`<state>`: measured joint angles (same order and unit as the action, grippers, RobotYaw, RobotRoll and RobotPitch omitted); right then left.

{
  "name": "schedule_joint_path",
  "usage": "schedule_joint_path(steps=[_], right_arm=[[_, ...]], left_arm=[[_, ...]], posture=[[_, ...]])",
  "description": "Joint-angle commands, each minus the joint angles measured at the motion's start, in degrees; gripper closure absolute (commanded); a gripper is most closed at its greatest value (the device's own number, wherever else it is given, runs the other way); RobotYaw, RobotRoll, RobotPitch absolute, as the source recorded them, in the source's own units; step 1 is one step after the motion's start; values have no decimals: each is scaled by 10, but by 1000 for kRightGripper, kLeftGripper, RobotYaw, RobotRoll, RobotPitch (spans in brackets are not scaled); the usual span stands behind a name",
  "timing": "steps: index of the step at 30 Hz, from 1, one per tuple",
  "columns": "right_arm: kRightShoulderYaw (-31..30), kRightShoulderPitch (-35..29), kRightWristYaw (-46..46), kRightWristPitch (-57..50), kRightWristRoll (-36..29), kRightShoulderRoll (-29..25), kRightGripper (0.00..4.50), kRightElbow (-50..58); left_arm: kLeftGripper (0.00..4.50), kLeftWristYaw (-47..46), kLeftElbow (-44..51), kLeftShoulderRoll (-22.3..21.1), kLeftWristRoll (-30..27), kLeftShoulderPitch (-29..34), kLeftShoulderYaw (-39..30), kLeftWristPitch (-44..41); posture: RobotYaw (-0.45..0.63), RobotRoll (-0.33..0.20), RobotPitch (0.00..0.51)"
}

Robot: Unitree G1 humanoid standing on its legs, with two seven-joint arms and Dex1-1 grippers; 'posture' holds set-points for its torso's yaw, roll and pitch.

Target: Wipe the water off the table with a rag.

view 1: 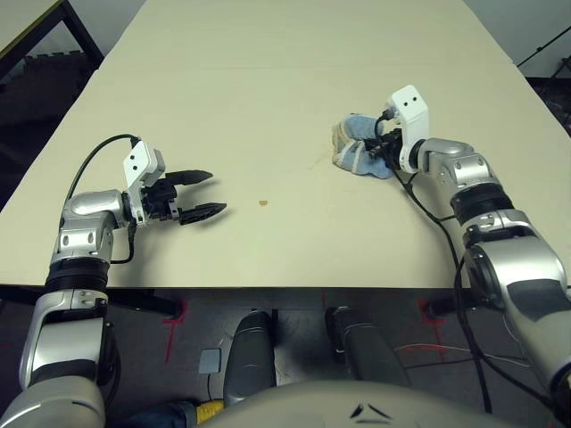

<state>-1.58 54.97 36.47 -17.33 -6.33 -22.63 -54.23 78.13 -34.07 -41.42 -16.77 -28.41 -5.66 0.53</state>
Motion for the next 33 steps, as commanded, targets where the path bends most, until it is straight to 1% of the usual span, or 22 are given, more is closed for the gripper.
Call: schedule_joint_path(steps=[1, 4, 11, 14, 18, 19, 23, 26, 30, 33], right_arm=[[26, 2, 2, 5, -7, -18, 4386, 4], [43, -6, 20, -14, -27, -21, 4386, 37], [51, -10, 19, -24, -23, -47, 4386, 78], [69, -3, 44, -53, -39, -82, 4386, 99], [80, -7, 105, -111, -62, -143, 4386, 139], [80, -9, 114, -122, -65, -152, 4386, 147], [73, -31, 191, -194, -78, -232, 4386, 194], [65, -62, 235, -238, -85, -277, 4386, 223], [64, -96, 250, -252, -84, -289, 4386, 230], [70, -112, 238, -237, -77, -278, 4386, 208]], left_arm=[[0, 1, -4, -1, 1, -4, 1, 4], [0, 0, -8, 0, 1, -6, 2, 6], [0, -2, -11, 3, 2, -7, 2, 12], [0, -9, -15, 6, -1, -9, -5, 16], [0, -29, -6, 11, -23, -5, -29, 0], [0, -32, -4, 12, -26, -4, -32, -3], [0, -38, 12, 15, -34, 10, -38, -12], [0, -39, 15, 15, -34, 14, -38, -13], [0, -40, 11, 18, -32, 10, -35, -13], [0, -40, 7, 21, -29, 4, -32, -12]], posture=[[-170, 0, 130], [-172, 0, 127], [-172, 0, 123], [-169, 0, 123], [-177, 0, 128], [-177, 0, 128], [-177, 0, 128], [-181, 0, 135], [-187, 0, 135], [-192, 0, 134]])
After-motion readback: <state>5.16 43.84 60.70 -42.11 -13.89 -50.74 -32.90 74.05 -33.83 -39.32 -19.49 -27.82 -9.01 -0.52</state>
